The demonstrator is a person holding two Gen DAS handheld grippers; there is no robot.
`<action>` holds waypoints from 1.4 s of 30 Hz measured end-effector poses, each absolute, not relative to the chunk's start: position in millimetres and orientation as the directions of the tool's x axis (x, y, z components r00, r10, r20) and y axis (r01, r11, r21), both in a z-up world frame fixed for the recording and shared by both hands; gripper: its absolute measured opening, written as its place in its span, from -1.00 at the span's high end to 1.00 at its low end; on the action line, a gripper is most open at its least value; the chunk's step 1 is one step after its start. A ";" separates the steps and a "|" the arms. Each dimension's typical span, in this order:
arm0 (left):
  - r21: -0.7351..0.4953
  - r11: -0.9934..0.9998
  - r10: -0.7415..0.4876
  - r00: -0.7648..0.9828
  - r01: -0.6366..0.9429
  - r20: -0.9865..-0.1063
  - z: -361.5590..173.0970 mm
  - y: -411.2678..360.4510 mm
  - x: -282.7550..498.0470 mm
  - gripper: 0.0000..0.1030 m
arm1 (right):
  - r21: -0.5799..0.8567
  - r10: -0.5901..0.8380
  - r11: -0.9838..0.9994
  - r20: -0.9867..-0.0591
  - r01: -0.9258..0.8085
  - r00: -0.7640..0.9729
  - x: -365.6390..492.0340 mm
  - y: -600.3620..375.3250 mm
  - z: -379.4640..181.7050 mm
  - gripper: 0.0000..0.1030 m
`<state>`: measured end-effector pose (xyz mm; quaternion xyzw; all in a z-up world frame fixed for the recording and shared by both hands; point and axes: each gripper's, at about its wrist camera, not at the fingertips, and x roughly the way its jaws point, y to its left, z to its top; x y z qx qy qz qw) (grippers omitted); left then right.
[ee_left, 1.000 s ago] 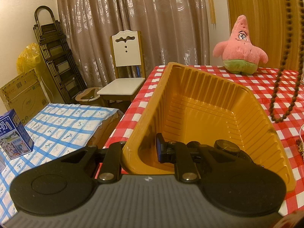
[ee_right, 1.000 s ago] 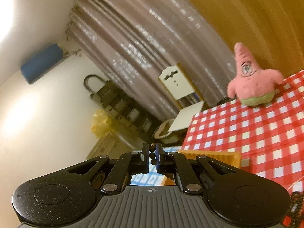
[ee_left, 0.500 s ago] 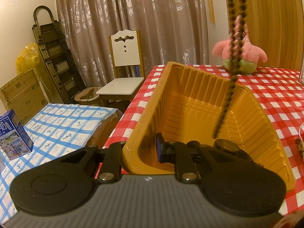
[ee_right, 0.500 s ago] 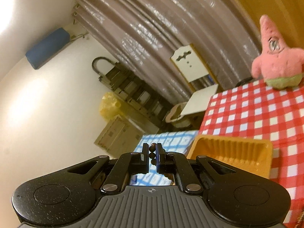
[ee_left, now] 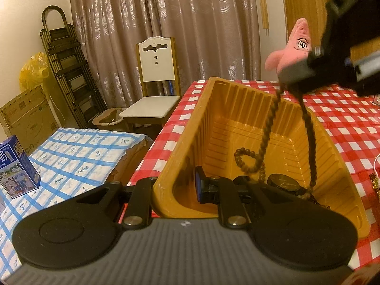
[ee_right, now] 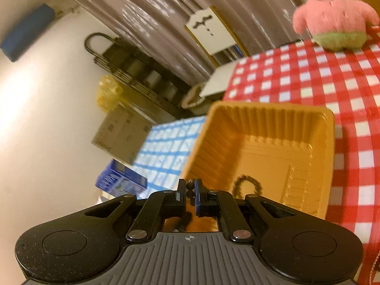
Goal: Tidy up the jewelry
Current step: 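Lower the bead necklace into the orange tray and open the right tool, then move the open right tool back to the pearl and bead necklaces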
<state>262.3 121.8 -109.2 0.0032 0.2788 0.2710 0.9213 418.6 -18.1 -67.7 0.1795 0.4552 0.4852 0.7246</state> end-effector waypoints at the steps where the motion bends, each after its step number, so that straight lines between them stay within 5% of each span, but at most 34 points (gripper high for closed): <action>1: 0.156 0.853 0.501 0.698 -0.498 -0.512 -109.1 121.4 262.0 0.68 | 0.696 0.860 0.474 -0.496 -0.538 0.117 418.6 -17.1 -69.2 0.87; 5: 0.156 0.853 0.500 0.698 -0.497 -0.512 -109.3 121.6 262.1 0.68 | 0.681 0.863 0.470 -0.487 -0.561 0.133 418.7 -15.9 -65.1 0.87; 10: 0.155 0.854 0.500 0.698 -0.497 -0.512 -109.5 121.5 262.0 0.68 | 0.741 0.952 0.303 -0.270 -0.600 0.147 418.1 -31.5 -47.4 0.87; 15: 0.150 0.854 0.497 0.697 -0.498 -0.516 -110.5 119.7 262.4 0.68 | 0.655 0.846 0.511 -0.496 -0.557 0.194 429.7 -27.1 -81.7 0.87; 20: 0.147 0.855 0.495 0.696 -0.498 -0.519 -110.5 119.5 262.7 0.68 | 0.587 0.762 0.617 -0.612 -0.525 0.212 432.9 -31.5 -116.9 0.87; 25: 0.147 0.855 0.494 0.697 -0.497 -0.520 -109.2 119.4 262.3 0.68 | 0.502 0.711 0.651 -0.667 -0.569 0.224 428.7 -24.0 -122.4 0.75; 26: 0.147 0.855 0.495 0.697 -0.497 -0.519 -109.1 119.4 262.3 0.68 | 0.477 0.698 0.656 -0.678 -0.585 0.231 426.4 -24.0 -123.2 0.59; 27: 0.148 0.855 0.495 0.697 -0.497 -0.519 -109.0 119.3 262.3 0.68 | 0.450 0.683 0.662 -0.691 -0.599 0.236 422.1 -23.4 -123.6 0.10; 28: 0.148 0.855 0.494 0.697 -0.496 -0.519 -109.1 119.7 262.3 0.68 | 0.435 0.675 0.665 -0.698 -0.608 0.239 417.5 -24.3 -123.6 -0.12; 42: 0.147 0.855 0.495 0.697 -0.497 -0.519 -109.4 120.1 262.0 0.68 | 0.391 0.658 0.709 -0.667 -0.588 0.350 389.4 -91.1 -97.6 -0.12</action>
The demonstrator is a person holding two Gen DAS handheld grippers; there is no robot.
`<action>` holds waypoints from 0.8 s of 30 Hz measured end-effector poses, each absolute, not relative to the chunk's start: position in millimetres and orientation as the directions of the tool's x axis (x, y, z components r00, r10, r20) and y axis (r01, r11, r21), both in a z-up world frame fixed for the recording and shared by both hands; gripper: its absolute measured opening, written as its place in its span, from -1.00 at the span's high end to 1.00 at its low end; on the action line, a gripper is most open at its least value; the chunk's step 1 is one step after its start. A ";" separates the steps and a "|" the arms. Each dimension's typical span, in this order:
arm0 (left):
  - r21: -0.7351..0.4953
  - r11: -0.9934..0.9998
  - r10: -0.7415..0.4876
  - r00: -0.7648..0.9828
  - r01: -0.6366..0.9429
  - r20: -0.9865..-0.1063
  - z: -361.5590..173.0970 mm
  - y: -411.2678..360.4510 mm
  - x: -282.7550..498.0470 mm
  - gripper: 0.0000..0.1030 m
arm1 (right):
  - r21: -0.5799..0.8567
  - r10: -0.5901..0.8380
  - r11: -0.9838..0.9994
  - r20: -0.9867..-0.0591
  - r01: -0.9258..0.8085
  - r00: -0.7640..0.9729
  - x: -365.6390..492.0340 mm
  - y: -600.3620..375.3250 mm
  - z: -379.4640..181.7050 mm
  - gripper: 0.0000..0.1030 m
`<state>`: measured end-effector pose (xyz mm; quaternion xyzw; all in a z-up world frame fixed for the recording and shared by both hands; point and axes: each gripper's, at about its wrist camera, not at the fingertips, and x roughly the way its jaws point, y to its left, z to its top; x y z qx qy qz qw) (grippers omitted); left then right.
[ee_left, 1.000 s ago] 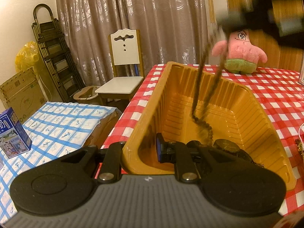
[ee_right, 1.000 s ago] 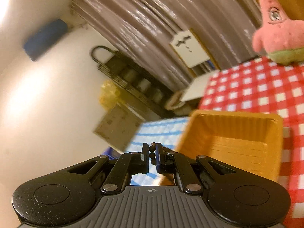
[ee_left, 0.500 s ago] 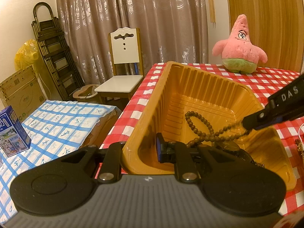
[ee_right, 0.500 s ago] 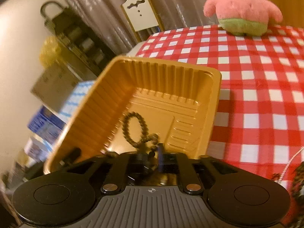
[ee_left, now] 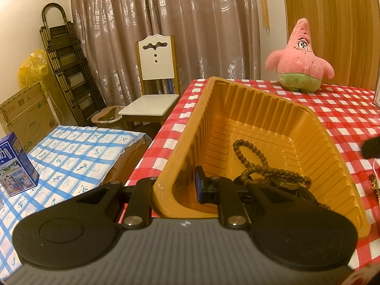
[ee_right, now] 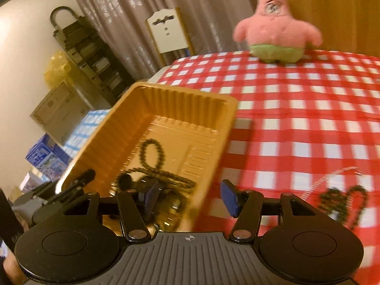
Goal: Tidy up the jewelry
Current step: 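Move the open right tool back to the pearl and bead necklaces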
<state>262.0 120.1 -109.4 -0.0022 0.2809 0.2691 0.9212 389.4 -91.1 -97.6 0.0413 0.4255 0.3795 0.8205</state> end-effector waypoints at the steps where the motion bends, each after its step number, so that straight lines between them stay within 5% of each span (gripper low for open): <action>1: 0.148 0.855 0.495 0.697 -0.497 -0.518 -109.0 120.2 262.0 0.68 | 0.385 0.649 0.718 -0.670 -0.579 0.360 388.4 -97.5 -97.5 -0.12; 13: 0.155 0.854 0.498 0.697 -0.496 -0.516 -107.4 121.0 261.4 0.68 | 0.300 0.490 0.845 -0.767 -0.443 0.415 365.4 -183.1 -124.7 -0.12; 24: 0.165 0.853 0.503 0.696 -0.495 -0.512 -106.2 119.3 260.0 0.68 | 0.276 0.478 0.849 -0.764 -0.450 0.433 362.2 -196.5 -126.3 -0.08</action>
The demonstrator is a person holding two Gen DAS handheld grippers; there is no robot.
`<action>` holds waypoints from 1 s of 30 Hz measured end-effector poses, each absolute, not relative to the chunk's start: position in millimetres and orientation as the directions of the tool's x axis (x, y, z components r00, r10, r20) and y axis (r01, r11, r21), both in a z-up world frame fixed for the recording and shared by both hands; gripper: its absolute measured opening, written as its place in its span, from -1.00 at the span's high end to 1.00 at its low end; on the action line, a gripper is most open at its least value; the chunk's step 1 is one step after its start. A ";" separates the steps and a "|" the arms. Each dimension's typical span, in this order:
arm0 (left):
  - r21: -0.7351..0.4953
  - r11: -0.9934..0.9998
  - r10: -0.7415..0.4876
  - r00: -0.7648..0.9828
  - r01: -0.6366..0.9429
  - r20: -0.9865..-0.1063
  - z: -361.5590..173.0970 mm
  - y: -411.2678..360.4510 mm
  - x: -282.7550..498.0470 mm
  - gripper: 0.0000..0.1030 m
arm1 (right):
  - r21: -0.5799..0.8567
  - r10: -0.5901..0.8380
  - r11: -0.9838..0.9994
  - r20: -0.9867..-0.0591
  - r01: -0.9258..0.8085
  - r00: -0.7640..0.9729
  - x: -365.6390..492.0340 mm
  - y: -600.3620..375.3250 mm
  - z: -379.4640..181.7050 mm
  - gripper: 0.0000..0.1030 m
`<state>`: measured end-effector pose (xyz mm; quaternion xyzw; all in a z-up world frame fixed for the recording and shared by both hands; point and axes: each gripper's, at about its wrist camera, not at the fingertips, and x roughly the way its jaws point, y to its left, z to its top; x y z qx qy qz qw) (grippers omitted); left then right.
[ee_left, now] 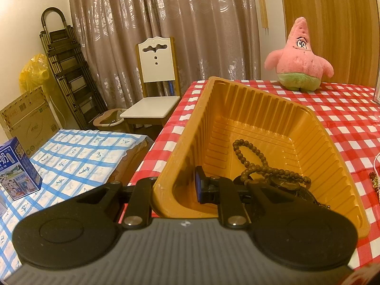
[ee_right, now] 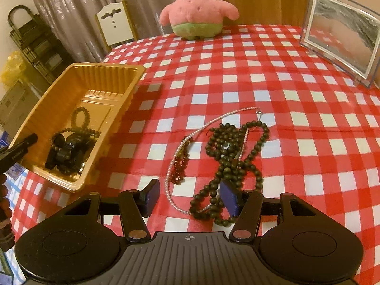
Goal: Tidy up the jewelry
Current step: 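Move the open right tool back to the pearl and bead necklaces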
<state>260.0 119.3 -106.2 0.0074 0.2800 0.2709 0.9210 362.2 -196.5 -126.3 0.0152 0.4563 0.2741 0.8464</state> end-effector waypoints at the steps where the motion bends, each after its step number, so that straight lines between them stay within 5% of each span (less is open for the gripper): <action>1: 0.165 0.853 0.503 0.696 -0.495 -0.512 -106.2 119.3 260.0 0.68 | 0.270 0.479 0.847 -0.762 -0.458 0.436 361.5 -195.6 -127.0 0.04; 7: 0.166 0.853 0.503 0.697 -0.495 -0.511 -106.4 119.1 260.2 0.68 | 0.218 0.469 0.832 -0.768 -0.511 0.437 364.3 -183.9 -133.5 0.31; 21: 0.166 0.853 0.503 0.696 -0.495 -0.512 -106.5 118.5 259.8 0.68 | 0.198 0.471 0.810 -0.780 -0.552 0.413 375.9 -161.8 -148.7 0.35; 30: 0.167 0.853 0.504 0.696 -0.495 -0.511 -106.5 118.3 260.0 0.68 | 0.166 0.454 0.806 -0.789 -0.568 0.414 385.4 -152.5 -157.2 0.63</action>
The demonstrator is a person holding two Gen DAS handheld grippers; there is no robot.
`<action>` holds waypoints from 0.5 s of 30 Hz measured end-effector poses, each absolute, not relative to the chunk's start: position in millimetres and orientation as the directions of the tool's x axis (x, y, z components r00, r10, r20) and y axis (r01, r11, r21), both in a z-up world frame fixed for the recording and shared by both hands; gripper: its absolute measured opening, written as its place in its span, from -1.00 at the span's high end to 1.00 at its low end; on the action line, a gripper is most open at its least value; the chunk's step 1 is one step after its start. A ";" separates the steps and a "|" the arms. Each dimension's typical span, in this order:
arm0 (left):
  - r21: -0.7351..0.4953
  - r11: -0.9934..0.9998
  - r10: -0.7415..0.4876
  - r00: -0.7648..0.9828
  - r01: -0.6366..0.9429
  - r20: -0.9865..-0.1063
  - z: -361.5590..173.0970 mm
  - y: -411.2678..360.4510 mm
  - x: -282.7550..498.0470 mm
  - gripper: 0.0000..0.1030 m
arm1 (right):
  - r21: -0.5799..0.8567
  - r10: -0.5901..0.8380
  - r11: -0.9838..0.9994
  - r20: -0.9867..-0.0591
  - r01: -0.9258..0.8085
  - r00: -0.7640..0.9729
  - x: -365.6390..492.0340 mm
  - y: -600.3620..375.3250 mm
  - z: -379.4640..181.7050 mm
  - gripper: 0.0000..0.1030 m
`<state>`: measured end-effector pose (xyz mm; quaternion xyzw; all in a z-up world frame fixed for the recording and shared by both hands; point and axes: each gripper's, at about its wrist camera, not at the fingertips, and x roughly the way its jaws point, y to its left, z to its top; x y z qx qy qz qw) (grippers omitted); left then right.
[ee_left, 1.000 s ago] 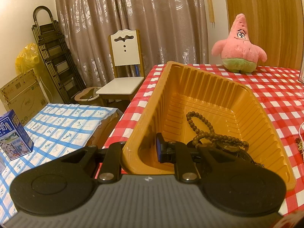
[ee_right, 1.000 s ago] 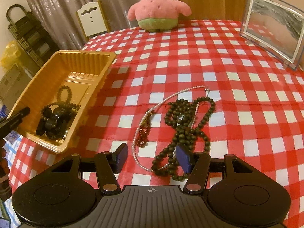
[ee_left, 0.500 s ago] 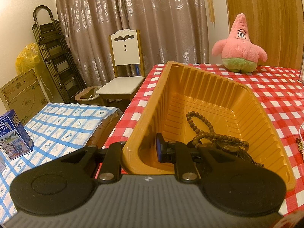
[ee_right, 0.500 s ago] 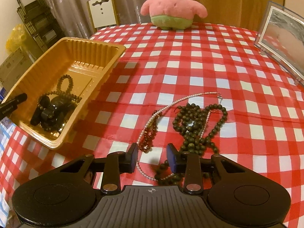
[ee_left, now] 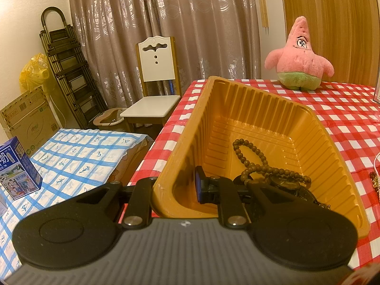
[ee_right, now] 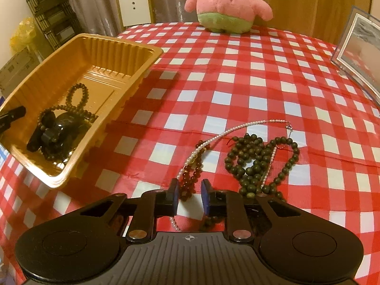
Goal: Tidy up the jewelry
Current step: 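Move the open right tool back to the pearl and bead necklaces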
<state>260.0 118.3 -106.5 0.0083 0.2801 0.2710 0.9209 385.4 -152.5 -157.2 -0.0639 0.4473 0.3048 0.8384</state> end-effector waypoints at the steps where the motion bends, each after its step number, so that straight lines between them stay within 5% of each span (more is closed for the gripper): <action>1: 0.168 0.853 0.504 0.696 -0.495 -0.511 -107.0 117.9 259.7 0.68 | 0.164 0.453 0.806 -0.789 -0.569 0.414 386.2 -151.9 -157.6 0.65; 8: 0.168 0.853 0.504 0.696 -0.495 -0.512 -107.0 117.7 259.0 0.68 | 0.148 0.454 0.793 -0.791 -0.591 0.410 385.9 -145.6 -162.8 0.90; 15: 0.169 0.852 0.505 0.696 -0.495 -0.511 -107.2 117.6 259.6 0.68 | 0.165 0.465 0.808 -0.769 -0.566 0.439 381.6 -159.4 -151.8 0.91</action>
